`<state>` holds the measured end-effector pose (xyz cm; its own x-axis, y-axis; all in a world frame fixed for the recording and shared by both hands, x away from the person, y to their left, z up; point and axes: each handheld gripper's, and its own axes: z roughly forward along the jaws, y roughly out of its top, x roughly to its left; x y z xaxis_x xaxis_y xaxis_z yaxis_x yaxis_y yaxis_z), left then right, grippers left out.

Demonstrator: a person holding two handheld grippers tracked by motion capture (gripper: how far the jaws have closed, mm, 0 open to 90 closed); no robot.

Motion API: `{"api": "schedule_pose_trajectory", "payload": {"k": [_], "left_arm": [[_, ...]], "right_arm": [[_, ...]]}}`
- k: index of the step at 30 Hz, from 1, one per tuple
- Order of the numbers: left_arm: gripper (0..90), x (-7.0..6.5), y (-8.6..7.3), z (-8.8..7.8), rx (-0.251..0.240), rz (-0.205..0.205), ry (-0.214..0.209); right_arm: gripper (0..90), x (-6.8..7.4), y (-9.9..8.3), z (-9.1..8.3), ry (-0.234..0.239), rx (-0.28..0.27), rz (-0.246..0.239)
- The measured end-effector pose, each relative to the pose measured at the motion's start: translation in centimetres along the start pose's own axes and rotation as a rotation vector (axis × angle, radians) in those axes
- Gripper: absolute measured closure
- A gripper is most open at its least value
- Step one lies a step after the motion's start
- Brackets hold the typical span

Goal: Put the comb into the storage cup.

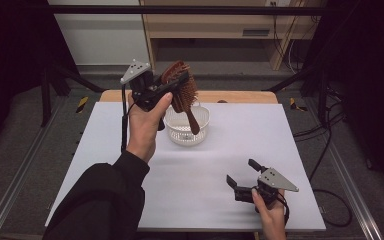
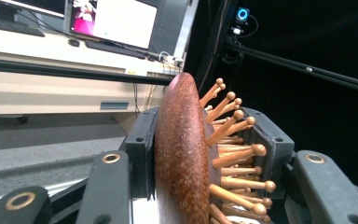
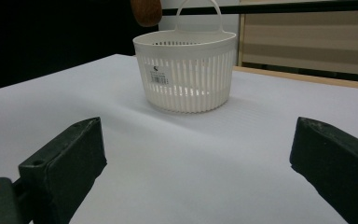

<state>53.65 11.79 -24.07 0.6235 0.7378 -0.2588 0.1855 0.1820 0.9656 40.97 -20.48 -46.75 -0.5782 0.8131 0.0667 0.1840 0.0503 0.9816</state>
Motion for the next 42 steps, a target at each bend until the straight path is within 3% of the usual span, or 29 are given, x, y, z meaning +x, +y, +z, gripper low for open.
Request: {"api": "schedule_pose_trajectory", "payload": {"k": [13,18,33,42], "left_arm": [[50.1,1.8,1.0,1.8,-0.018,-0.014,0.049],[50.0,2.1,1.0,2.5,-0.013,0.011,0.068],[50.0,3.7,0.7,4.0,-0.017,0.016,0.125],[50.0,4.4,-0.1,4.5,-0.004,0.035,0.134]], "right_arm": [[2.8,-0.2,0.0,-0.1,0.008,-0.007,0.014],[2.8,-0.2,0.0,-0.2,0.017,-0.007,0.022],[2.7,-0.4,0.0,-0.4,0.022,-0.022,0.041],[2.6,-0.5,-0.1,-0.3,0.021,-0.017,0.044]]}}
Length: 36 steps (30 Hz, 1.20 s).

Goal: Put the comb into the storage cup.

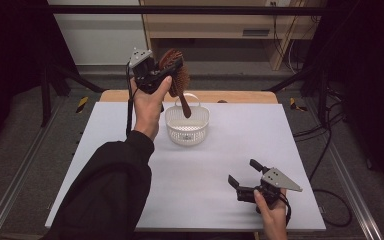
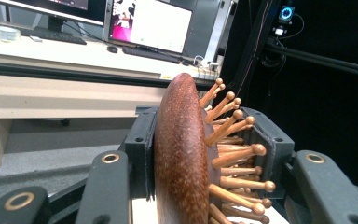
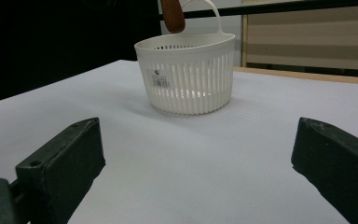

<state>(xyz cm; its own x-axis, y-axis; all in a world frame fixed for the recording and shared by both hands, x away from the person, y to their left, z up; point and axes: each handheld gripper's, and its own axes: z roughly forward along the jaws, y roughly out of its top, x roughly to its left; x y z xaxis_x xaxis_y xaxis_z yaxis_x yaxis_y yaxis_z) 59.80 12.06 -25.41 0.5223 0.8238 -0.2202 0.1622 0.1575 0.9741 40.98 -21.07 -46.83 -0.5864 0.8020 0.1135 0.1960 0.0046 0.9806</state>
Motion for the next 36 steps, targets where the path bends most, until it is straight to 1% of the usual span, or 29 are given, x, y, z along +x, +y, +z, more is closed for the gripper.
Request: {"api": "schedule_pose_trajectory", "payload": {"k": [4,7,9,18,26,29,36], "left_arm": [[50.0,0.1,-0.1,0.2,-0.004,-0.009,0.004],[50.0,0.1,-0.2,0.3,0.004,0.003,0.021],[49.9,0.2,-0.4,0.4,0.011,0.002,0.029],[49.9,0.6,-0.9,0.5,0.013,-0.001,0.026],[49.8,0.7,-1.5,0.2,0.005,-0.021,0.042],[49.8,0.7,-1.7,0.4,0.009,-0.022,0.045],[49.7,0.2,-2.6,1.3,0.009,-0.028,0.032]], "right_arm": [[2.6,0.0,0.0,0.0,-0.001,-0.002,0.005],[2.6,-0.2,0.0,-0.1,-0.005,-0.008,0.013],[2.6,-0.3,0.0,-0.1,-0.006,-0.012,0.017],[2.6,-0.2,0.0,0.0,-0.001,-0.011,0.016],[2.6,-0.3,0.0,0.0,-0.010,-0.010,0.010],[2.6,-0.3,0.0,0.0,-0.009,-0.012,0.008],[2.7,-0.4,0.0,0.1,-0.010,-0.013,0.011]]}}
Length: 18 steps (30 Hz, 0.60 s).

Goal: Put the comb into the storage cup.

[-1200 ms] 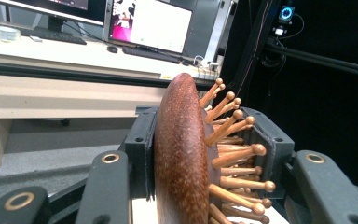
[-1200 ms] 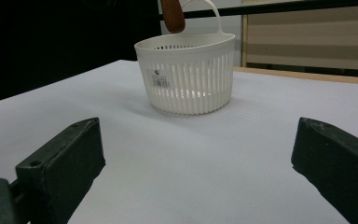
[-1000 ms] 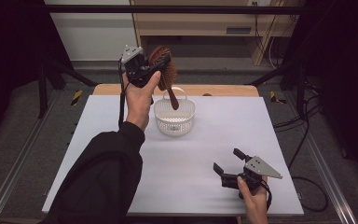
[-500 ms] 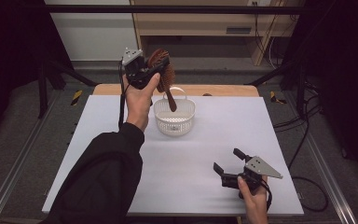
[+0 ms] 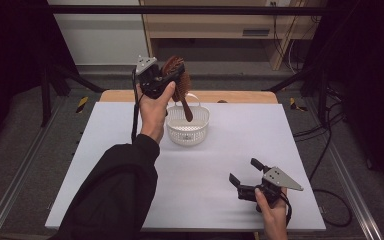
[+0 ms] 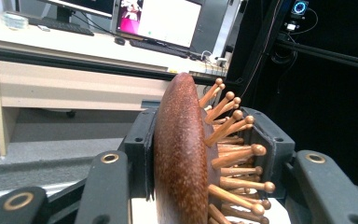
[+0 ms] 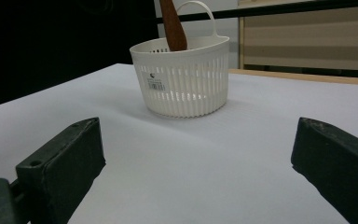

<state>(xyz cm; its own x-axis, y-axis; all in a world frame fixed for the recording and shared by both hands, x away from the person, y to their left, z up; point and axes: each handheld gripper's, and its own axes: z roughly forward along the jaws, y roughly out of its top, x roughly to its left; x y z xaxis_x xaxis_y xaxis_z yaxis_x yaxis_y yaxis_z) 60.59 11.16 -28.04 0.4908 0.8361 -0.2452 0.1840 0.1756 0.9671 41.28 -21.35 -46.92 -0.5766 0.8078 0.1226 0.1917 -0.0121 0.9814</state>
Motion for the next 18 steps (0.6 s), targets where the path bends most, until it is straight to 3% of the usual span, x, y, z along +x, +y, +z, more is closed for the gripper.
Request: {"api": "schedule_pose_trajectory", "payload": {"k": [6,11,18], "left_arm": [[49.7,-0.5,-1.4,0.7,0.014,-0.017,0.000],[49.7,-1.2,-2.5,1.2,-0.010,-0.020,0.036],[49.6,-1.9,-3.9,2.1,-0.005,-0.036,0.026]], "right_arm": [[2.6,0.1,0.0,0.0,0.006,0.005,-0.002],[2.7,0.1,0.0,0.0,0.006,0.006,-0.003],[2.7,0.1,0.0,0.0,0.010,0.009,0.001]]}}
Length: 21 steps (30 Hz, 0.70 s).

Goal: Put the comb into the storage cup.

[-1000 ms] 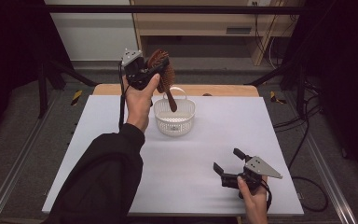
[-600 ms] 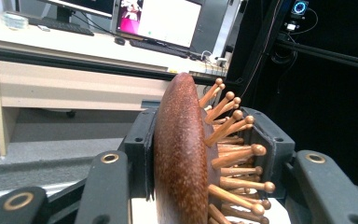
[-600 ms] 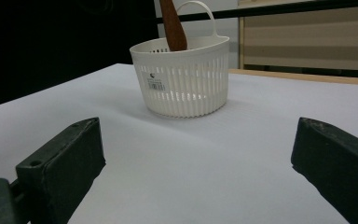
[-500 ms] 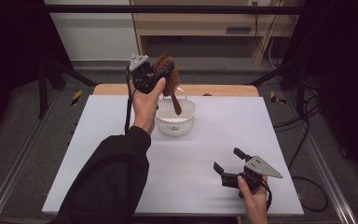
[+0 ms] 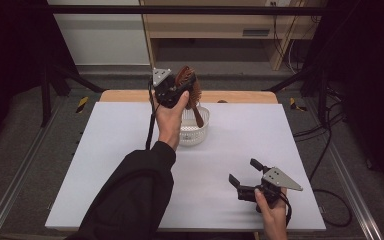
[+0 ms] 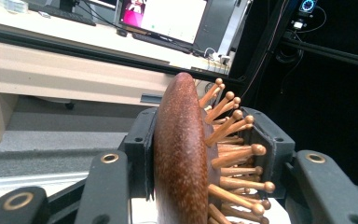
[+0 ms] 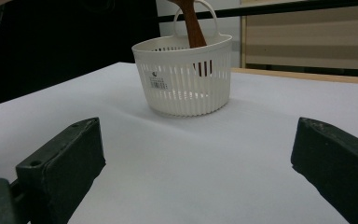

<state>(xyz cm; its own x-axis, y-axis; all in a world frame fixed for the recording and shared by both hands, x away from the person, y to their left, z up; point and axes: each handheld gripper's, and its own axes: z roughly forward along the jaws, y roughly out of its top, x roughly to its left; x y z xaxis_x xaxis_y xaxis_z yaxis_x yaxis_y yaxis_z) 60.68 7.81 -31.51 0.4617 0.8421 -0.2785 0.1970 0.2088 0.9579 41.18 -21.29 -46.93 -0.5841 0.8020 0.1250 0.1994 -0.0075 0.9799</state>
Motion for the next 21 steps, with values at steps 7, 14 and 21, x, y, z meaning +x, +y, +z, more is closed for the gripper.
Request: {"api": "schedule_pose_trajectory", "payload": {"k": [7,14,21], "left_arm": [[49.6,0.0,-0.8,0.5,-0.004,-0.008,-0.003],[49.5,-0.1,-1.1,0.6,-0.015,-0.007,0.018],[49.5,-0.3,-1.5,0.9,-0.019,-0.009,0.004]], "right_arm": [[2.7,0.0,0.0,0.0,0.002,0.001,0.003],[2.8,0.0,-0.1,0.1,0.007,0.004,0.005],[2.8,0.0,-0.1,0.2,0.007,0.008,0.000]]}}
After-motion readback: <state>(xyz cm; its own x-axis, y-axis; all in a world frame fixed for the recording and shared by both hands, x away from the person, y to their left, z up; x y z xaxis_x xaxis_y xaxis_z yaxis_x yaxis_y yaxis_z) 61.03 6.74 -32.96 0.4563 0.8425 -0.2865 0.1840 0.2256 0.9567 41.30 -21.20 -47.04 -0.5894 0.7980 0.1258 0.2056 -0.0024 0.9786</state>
